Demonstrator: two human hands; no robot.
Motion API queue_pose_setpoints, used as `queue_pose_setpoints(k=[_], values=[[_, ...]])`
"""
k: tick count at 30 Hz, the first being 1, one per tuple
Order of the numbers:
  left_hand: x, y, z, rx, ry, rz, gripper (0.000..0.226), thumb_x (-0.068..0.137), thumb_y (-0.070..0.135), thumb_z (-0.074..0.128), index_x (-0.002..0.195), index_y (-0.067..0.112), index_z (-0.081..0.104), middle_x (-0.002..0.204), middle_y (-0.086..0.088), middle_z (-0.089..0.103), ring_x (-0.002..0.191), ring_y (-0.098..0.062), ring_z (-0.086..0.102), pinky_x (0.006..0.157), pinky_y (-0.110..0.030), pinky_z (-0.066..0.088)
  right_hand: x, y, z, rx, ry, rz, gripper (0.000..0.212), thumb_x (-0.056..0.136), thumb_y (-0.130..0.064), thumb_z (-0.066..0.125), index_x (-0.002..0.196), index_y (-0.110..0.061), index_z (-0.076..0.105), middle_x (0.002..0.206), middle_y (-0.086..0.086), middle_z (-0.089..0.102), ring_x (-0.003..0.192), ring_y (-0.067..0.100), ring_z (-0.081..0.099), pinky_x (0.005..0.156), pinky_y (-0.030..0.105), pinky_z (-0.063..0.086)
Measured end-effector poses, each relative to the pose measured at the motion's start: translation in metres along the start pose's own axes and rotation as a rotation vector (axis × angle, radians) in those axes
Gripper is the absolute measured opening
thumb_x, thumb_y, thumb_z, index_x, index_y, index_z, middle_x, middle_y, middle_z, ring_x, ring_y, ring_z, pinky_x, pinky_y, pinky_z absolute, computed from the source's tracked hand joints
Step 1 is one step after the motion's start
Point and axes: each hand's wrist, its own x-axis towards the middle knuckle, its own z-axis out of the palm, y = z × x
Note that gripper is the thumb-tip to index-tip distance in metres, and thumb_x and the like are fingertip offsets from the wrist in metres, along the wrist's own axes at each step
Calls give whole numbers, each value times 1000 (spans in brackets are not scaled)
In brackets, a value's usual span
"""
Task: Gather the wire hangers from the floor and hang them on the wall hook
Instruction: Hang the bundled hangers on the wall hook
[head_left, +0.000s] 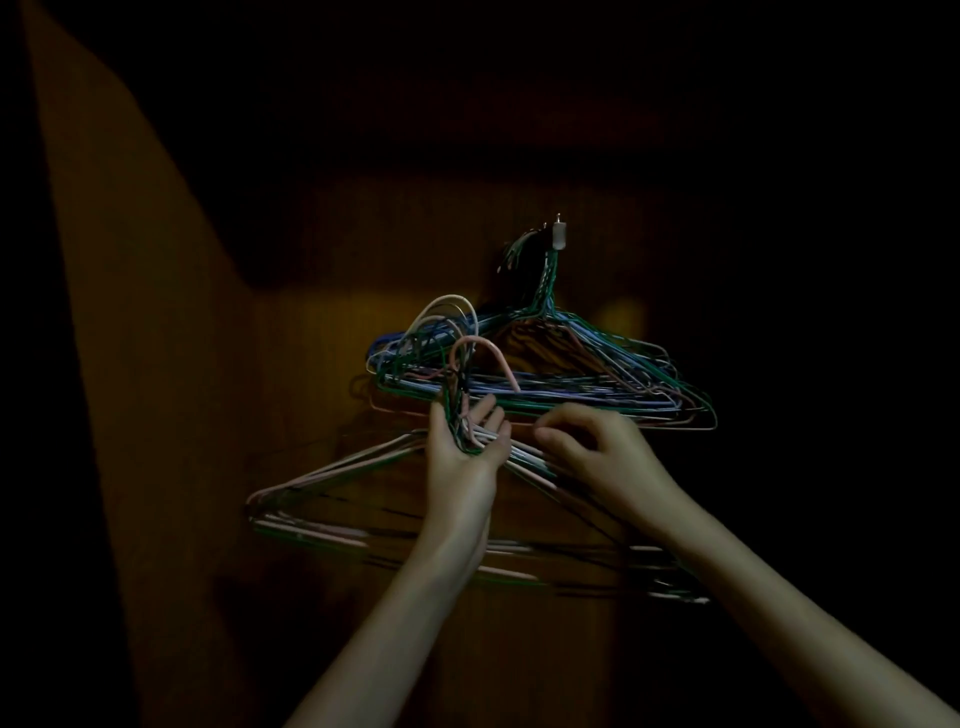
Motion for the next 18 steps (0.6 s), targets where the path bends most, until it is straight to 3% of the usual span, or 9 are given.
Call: queue_pose_setpoints(k=[9,12,15,18], values=[[-27,9,-7,8,-40,-18,78,88,-17,47,148,22,17,131,-11,55,122,-22,53,103,-35,41,-23,-18,1,-125,-46,28,10,92,-24,55,94,-23,66,85,-17,57,77,-10,52,67,1,39],[-34,12,-8,20,-54,-27,77,88,-15,48,147,23,17,130,-11,56,120,-20,55,101,-34,42,-29,-23,0,-146,1,35,8,92,-22,56,87,-27,60,83,-19,52,80,-2,51,69,10,41],[-41,15,-9,12,-55,-36,76,87,-15,49,147,22,20,131,-11,55,120,-20,54,103,-36,42,-32,-24,-1,-213,65,58,8,91,-24,56,91,-24,64,87,-14,54,88,7,53,78,28,47],[-43,16,-11,2,-40,-52,80,87,-13,51,149,23,14,133,-11,53,124,-23,51,109,-43,36,-34,-24,-4,-267,137,102,14,91,-27,55,97,-20,65,94,-10,53,93,11,55,80,32,49]])
